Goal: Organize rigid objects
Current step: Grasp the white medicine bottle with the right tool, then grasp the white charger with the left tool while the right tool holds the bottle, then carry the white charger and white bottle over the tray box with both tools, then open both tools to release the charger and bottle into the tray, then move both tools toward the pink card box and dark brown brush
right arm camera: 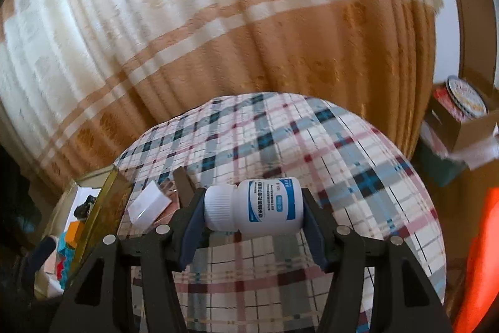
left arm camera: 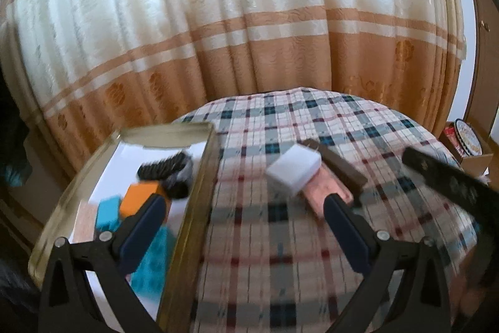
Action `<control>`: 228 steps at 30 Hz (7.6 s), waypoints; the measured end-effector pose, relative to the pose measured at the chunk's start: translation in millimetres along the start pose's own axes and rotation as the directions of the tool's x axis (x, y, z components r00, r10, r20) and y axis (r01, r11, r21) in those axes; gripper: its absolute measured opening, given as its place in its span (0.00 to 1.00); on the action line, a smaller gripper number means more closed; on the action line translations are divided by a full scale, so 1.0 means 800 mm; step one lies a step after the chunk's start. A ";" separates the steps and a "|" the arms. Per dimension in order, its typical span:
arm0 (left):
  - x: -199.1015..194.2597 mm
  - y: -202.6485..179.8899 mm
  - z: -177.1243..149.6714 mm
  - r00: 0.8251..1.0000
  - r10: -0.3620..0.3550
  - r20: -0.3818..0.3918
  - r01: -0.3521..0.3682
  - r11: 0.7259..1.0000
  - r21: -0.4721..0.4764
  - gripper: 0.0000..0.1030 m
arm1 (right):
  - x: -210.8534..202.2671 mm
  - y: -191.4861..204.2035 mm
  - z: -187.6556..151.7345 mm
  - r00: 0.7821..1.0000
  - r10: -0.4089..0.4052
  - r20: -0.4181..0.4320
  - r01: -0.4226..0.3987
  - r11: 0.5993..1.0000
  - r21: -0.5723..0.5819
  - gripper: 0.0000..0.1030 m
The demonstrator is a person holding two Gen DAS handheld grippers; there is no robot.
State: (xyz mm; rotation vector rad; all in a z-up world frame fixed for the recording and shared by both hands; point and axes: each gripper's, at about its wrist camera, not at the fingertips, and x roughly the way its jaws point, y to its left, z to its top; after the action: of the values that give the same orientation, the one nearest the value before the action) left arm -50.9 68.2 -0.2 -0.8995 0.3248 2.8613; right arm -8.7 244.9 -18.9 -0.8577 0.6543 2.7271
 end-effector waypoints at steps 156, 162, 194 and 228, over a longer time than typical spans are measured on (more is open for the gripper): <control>-0.021 0.246 -0.044 0.986 0.157 -0.049 -0.164 0.926 -0.341 0.39 | 0.031 0.321 -0.053 0.979 0.187 -0.082 -0.204 0.897 -0.393 0.59; -0.013 0.252 -0.039 0.985 0.164 -0.055 -0.173 0.924 -0.340 0.39 | 0.041 0.332 -0.056 0.975 0.189 -0.115 -0.220 0.893 -0.392 0.59; -0.018 0.215 -0.018 0.971 0.240 -0.002 -0.231 0.934 -0.272 0.99 | 0.007 0.271 -0.033 0.953 0.303 -0.008 -0.295 0.920 -0.257 0.73; -0.059 0.124 -0.056 0.951 0.246 0.188 -0.193 0.945 -0.262 1.00 | -0.024 0.118 -0.031 0.948 -0.071 0.311 0.116 0.985 -0.130 0.86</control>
State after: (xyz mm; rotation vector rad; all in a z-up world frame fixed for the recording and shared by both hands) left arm -6.0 -41.3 7.6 -0.6024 0.0559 3.2240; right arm -11.0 149.3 7.4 -0.4612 0.3439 2.7618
